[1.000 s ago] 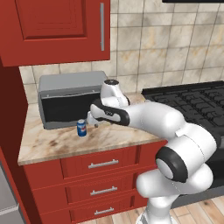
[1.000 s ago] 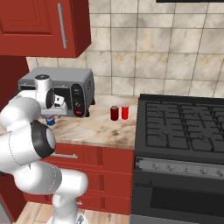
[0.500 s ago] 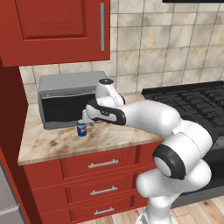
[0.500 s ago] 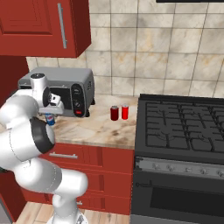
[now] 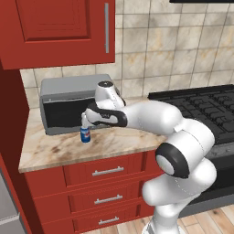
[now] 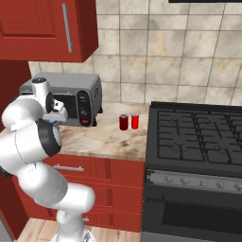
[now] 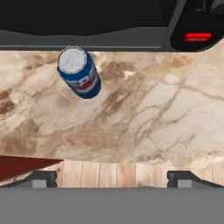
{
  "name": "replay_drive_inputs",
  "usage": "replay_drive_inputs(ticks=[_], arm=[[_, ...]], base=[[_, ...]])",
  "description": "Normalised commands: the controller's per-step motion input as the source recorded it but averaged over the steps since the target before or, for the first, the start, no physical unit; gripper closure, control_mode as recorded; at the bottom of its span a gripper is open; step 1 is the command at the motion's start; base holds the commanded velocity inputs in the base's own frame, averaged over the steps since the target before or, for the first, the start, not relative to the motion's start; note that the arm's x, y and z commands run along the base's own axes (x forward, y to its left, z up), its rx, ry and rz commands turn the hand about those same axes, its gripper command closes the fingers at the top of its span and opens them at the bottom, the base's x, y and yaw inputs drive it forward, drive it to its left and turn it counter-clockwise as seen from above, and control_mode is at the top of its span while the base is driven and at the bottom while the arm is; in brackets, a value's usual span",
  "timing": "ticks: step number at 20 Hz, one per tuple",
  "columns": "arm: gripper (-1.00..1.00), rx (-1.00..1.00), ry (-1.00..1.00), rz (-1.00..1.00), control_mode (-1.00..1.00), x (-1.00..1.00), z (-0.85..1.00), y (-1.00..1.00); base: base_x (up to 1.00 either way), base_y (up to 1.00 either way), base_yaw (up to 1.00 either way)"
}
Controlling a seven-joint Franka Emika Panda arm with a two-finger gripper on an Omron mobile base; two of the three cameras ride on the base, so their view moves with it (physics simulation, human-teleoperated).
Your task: Four empty soda cans are scattered around the kitchen. Gather all the cans and cluster them next to the stove for recycling.
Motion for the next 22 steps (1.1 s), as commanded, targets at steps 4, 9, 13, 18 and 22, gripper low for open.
replay_drive_inputs(ticks=[4, 9, 13, 18, 22], arm=[[-1.00, 0.00, 0.01, -0.03, -1.00, 0.20, 0.00, 0.14], [-1.00, 0.00, 0.00, -0.02, -1.00, 0.16, 0.00, 0.15], [-1.00, 0.00, 0.00, -0.02, -1.00, 0.15, 0.00, 0.16], [-1.00, 0.00, 0.00, -0.02, -1.00, 0.17, 0.00, 0.17], [-1.00, 0.00, 0.00, -0.02, -1.00, 0.19, -0.02, 0.14]], base=[[0.00, 0.00, 0.00], [0.00, 0.00, 0.00], [0.00, 0.00, 0.00], [0.00, 0.00, 0.00], [0.00, 0.00, 0.00]])
